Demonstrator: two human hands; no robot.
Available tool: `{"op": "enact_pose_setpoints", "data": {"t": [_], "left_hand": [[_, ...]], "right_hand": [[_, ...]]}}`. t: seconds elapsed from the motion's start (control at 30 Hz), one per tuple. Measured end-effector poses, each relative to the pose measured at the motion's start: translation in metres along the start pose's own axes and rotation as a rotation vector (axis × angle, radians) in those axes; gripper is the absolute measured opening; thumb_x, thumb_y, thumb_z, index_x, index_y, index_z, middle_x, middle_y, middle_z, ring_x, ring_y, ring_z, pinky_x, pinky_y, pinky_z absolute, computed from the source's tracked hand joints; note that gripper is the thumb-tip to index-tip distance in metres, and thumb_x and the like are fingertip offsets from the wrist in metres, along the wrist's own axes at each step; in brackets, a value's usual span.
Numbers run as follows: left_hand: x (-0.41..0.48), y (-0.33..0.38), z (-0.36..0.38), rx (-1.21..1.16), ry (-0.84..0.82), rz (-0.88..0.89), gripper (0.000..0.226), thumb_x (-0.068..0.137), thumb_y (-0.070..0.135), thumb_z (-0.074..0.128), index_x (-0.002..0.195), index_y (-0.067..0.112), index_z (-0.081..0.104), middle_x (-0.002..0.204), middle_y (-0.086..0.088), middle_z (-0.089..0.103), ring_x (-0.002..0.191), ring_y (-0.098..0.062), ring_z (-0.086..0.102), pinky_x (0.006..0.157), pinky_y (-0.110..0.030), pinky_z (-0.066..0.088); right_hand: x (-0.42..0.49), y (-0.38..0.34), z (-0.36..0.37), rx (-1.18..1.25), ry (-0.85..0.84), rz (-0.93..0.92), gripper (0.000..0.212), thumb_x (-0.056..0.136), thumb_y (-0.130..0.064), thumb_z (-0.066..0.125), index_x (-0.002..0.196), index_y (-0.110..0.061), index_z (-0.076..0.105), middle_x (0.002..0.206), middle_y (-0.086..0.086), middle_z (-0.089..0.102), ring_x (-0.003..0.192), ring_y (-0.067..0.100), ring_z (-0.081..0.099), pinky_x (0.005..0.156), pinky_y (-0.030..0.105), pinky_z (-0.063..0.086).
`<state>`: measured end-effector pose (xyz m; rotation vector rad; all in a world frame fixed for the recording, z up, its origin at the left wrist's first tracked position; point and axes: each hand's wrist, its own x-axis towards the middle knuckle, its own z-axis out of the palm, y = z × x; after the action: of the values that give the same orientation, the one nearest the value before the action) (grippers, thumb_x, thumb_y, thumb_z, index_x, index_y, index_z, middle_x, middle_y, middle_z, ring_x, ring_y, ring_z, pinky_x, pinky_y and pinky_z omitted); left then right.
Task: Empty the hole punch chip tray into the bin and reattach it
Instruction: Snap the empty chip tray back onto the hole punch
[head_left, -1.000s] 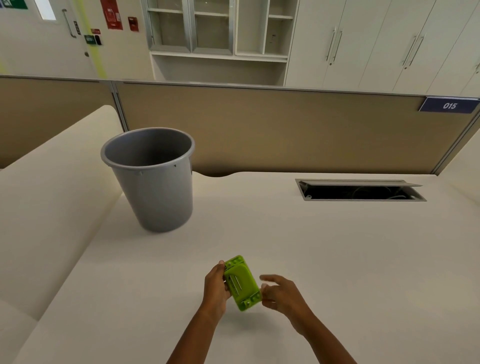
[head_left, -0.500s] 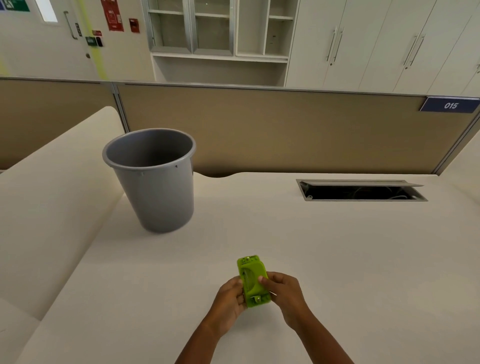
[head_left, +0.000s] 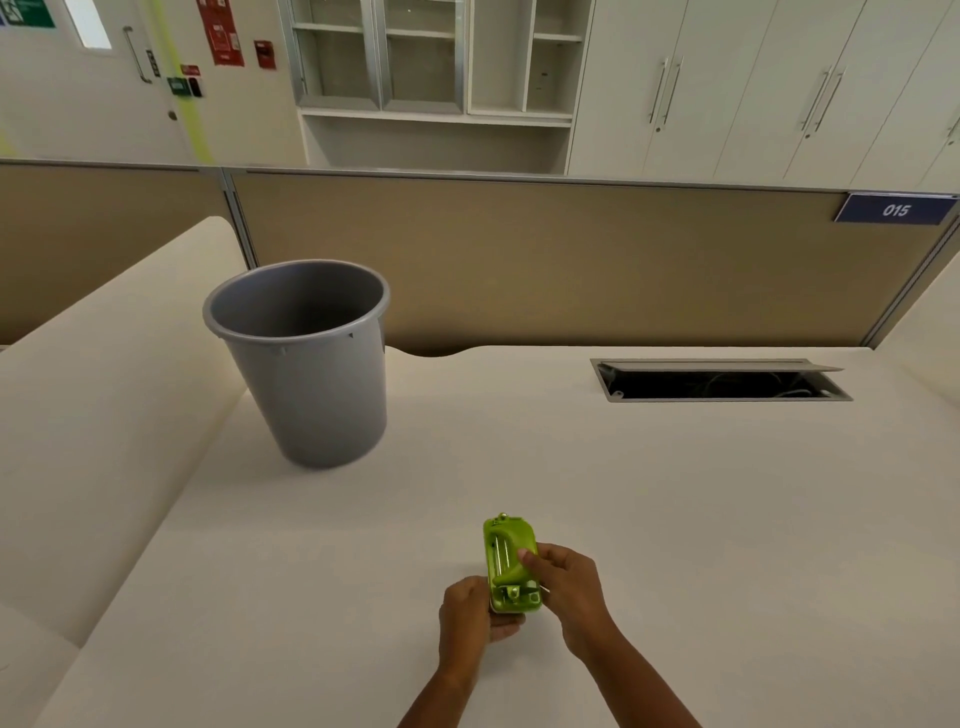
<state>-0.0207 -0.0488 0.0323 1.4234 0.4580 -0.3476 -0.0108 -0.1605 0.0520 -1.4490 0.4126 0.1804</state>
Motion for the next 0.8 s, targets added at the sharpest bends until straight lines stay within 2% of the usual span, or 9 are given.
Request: {"op": "enact_pose_setpoints", "data": {"t": [0.07,0.2,0.37,0.5,0.6,0.67,0.7,0.73,0.8], "left_hand": [[0.004,-0.002,0.0,0.036,0.023,0.011,0.028,0.092,0.003,0.037,0.075,0.005,0.06,0.078,-0.017,0.068,0.071,-0.031,0.068,0.057,-0.027,0.056],[0.006,-0.007,-0.002,0.171,-0.083,0.015,0.023,0.092,-0.001,0.037,0.096,0.001,0.06,0.088,-0.015,0.063,0.083,-0.024,0.06,0.071,-0.024,0.048],[0.005,-0.012,-0.011,0.588,0.107,0.308,0.032,0.095,0.007,0.037,0.121,0.006,0.056,0.125,-0.01,0.062,0.117,-0.021,0.056,0.095,-0.022,0.04],[0.007,-0.021,-0.019,0.969,0.165,0.474,0.043,0.099,0.021,0.026,0.141,0.018,0.032,0.153,-0.001,0.031,0.143,-0.014,0.02,0.111,-0.021,0.022],[0.012,-0.029,-0.027,1.134,0.213,0.538,0.047,0.1,0.025,0.019,0.146,0.018,0.019,0.158,-0.003,0.011,0.146,-0.016,0.005,0.116,-0.023,0.012],[0.012,-0.03,-0.029,1.158,0.285,0.741,0.055,0.1,0.027,0.007,0.135,0.007,0.044,0.147,-0.016,0.037,0.141,-0.02,0.025,0.113,-0.019,0.019],[0.007,-0.025,-0.032,1.223,0.261,0.723,0.07,0.099,0.028,0.0,0.117,0.004,0.063,0.13,-0.019,0.057,0.137,-0.018,0.032,0.11,-0.012,0.019],[0.006,-0.026,-0.039,1.283,0.226,0.756,0.082,0.097,0.029,-0.006,0.1,0.004,0.072,0.113,-0.017,0.068,0.138,-0.012,0.024,0.11,-0.007,0.004],[0.006,-0.03,-0.042,1.344,0.272,0.827,0.087,0.096,0.03,-0.008,0.091,0.004,0.075,0.101,-0.014,0.074,0.142,-0.008,-0.012,0.106,-0.011,-0.02]], "right_hand": [[0.001,0.001,-0.001,-0.004,0.002,0.019,0.011,0.083,-0.008,0.062,0.079,-0.001,0.07,0.086,0.027,0.067,0.08,0.033,0.062,0.084,0.049,0.05],[0.009,0.0,-0.009,-0.044,0.072,0.019,0.008,0.082,-0.007,0.063,0.08,-0.002,0.07,0.086,0.026,0.067,0.083,0.033,0.061,0.088,0.053,0.049],[0.028,-0.003,-0.031,-0.074,0.201,0.027,0.015,0.081,-0.005,0.064,0.09,0.006,0.069,0.076,0.016,0.065,0.073,0.028,0.058,0.066,0.033,0.046],[0.045,-0.004,-0.049,-0.156,0.332,0.009,0.018,0.081,-0.008,0.064,0.089,0.006,0.069,0.075,0.013,0.062,0.072,0.025,0.054,0.055,0.026,0.038],[0.056,-0.004,-0.06,-0.201,0.386,0.011,0.019,0.082,-0.009,0.064,0.092,0.006,0.069,0.081,0.015,0.063,0.077,0.026,0.054,0.058,0.029,0.039],[0.061,-0.003,-0.066,-0.225,0.409,0.015,0.02,0.082,-0.009,0.064,0.093,0.006,0.069,0.08,0.015,0.063,0.077,0.027,0.054,0.062,0.03,0.039],[0.063,-0.003,-0.069,-0.232,0.42,0.017,0.02,0.082,-0.009,0.064,0.093,0.006,0.07,0.08,0.015,0.062,0.076,0.027,0.054,0.063,0.029,0.039],[0.065,-0.003,-0.071,-0.237,0.43,0.021,0.02,0.082,-0.009,0.064,0.094,0.006,0.07,0.079,0.014,0.062,0.076,0.027,0.054,0.065,0.03,0.039],[0.068,-0.002,-0.073,-0.252,0.444,0.03,0.02,0.082,-0.008,0.064,0.095,0.006,0.07,0.08,0.017,0.063,0.076,0.027,0.053,0.069,0.031,0.037]]}}
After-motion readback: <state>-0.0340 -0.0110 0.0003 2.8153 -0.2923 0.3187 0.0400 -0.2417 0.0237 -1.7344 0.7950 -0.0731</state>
